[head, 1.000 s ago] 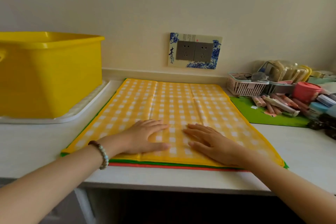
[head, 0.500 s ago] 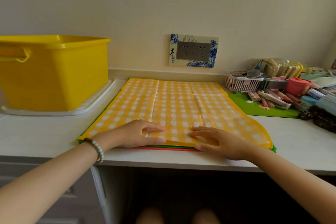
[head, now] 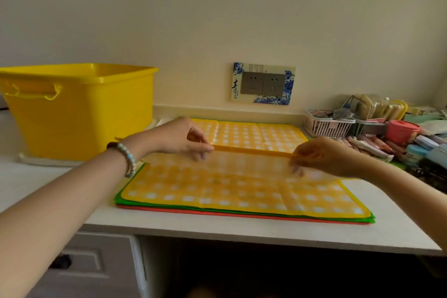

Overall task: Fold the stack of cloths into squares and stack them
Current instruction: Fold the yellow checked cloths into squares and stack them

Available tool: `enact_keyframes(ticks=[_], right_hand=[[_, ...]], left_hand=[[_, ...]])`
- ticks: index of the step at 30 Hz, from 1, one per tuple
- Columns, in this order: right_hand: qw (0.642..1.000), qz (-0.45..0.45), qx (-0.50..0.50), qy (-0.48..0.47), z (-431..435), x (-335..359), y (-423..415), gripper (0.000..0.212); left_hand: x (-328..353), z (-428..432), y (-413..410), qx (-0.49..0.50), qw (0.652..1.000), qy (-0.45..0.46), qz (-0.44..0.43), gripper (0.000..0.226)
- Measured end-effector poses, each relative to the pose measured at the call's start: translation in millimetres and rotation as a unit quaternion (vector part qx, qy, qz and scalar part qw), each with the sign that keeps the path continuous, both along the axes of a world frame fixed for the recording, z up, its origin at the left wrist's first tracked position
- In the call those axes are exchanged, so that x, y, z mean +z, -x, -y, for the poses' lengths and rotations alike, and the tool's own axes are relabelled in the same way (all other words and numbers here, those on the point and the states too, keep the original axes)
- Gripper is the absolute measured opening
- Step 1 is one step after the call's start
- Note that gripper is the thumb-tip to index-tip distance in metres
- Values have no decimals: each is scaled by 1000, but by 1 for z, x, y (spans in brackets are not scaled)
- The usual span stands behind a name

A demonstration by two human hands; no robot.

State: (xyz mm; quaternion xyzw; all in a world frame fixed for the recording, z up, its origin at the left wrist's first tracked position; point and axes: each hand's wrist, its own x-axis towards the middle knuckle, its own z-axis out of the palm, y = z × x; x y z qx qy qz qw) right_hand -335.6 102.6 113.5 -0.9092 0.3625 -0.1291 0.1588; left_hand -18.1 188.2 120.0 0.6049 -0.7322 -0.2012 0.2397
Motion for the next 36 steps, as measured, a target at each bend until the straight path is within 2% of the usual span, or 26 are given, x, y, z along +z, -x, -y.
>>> enact_keyframes(ticks=[3, 6, 9, 12, 16, 21, 22, 25, 26, 29, 32, 36], right_hand=[[992, 3, -42, 121, 20, 20, -7, 9], [972, 5, -88, 219, 47, 25, -19, 18], [961, 31, -118, 249, 79, 16, -34, 20], [959, 52, -137, 241, 114, 0, -47, 21], [961, 50, -143, 230, 157, -30, -60, 19], [972, 21, -156, 175, 189, -72, -72, 15], [974, 3, -157, 165, 191, -80, -73, 16], [974, -44, -173, 140, 192, -94, -76, 22], [972, -51, -180, 143, 190, -95, -78, 26], [973, -22, -172, 150, 169, -95, -95, 37], [987, 38, -119, 98, 136, -94, -130, 42], [994, -16, -96, 48, 112, -108, -164, 45]], left_hand=[[18, 24, -6, 50, 994, 82, 51, 6], [21, 50, -6, 139, 958, 194, 157, 13], [6, 78, -10, 180, 936, 268, 142, 19], [-20, 105, -18, 150, 932, 290, 156, 36], [-50, 124, -19, 123, 950, 210, 196, 83], [-85, 133, -13, 51, 974, 42, 216, 105], [-92, 133, -11, 45, 974, 14, 220, 103], [-108, 132, -9, 46, 975, -30, 213, 70], [-111, 131, -9, 45, 976, -32, 209, 66], [-118, 130, -8, 39, 978, -41, 201, 65], [-122, 129, -8, 40, 980, -50, 190, 66], [-125, 130, -7, 47, 979, -48, 192, 69]])
